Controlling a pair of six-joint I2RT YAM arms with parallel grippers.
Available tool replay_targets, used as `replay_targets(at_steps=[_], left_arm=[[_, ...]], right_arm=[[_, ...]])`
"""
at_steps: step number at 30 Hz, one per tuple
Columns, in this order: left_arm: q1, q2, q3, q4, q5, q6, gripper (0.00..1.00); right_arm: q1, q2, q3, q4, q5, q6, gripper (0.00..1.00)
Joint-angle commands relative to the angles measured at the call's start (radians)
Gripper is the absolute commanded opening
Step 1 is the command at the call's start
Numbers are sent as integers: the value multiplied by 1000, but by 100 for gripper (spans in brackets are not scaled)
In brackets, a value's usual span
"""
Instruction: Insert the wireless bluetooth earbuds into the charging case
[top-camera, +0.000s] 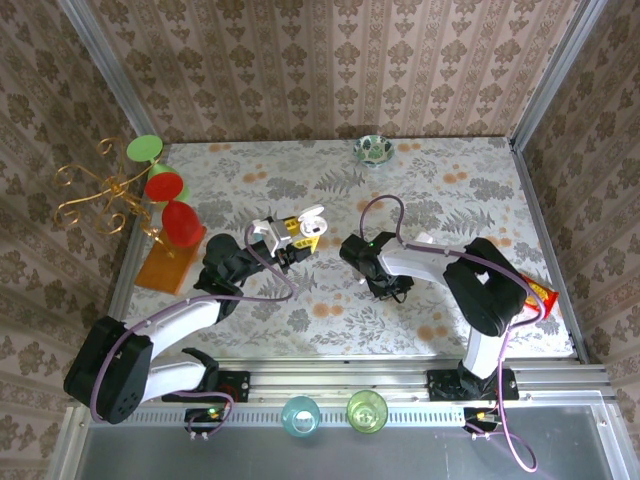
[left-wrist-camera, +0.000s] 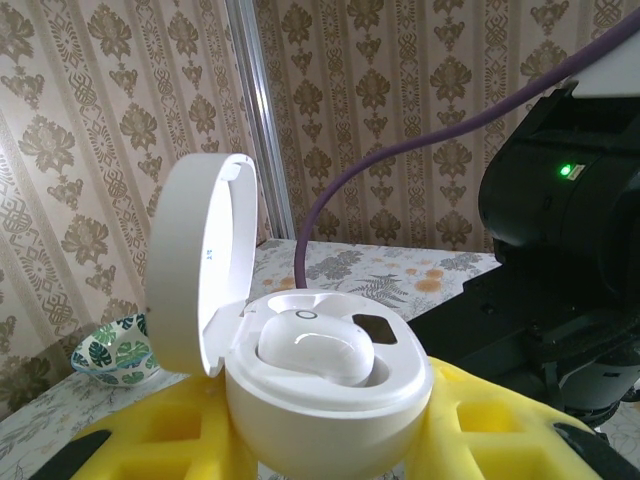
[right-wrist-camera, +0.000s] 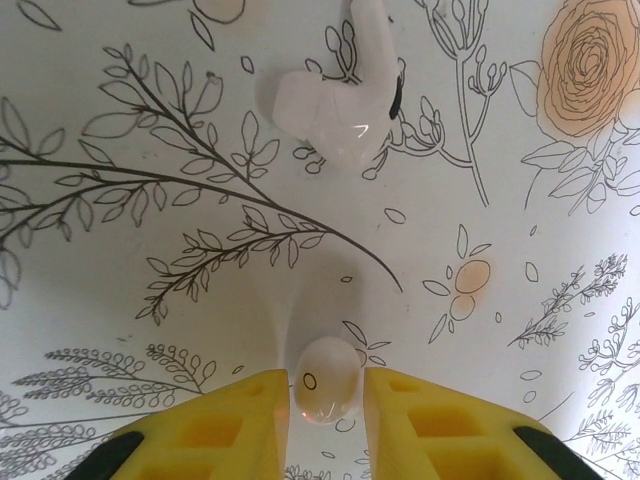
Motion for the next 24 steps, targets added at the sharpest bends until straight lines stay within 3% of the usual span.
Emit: replay_targets(at_steps=[1,14,20,24], left_arm=[[7,-20,-10,6,5,14,21],[9,-27,-14,4,5,15,21],[9,-26,-11,-2,13,13,21],[9,-18,-4,0,13,13,21]], right_arm=[[11,22,26,-42,48,18,27],[17,42,29,-62,79,18,21],[12,-144,5,-24,6,0,19],[-6,-305,1,31,-137,-29,20]])
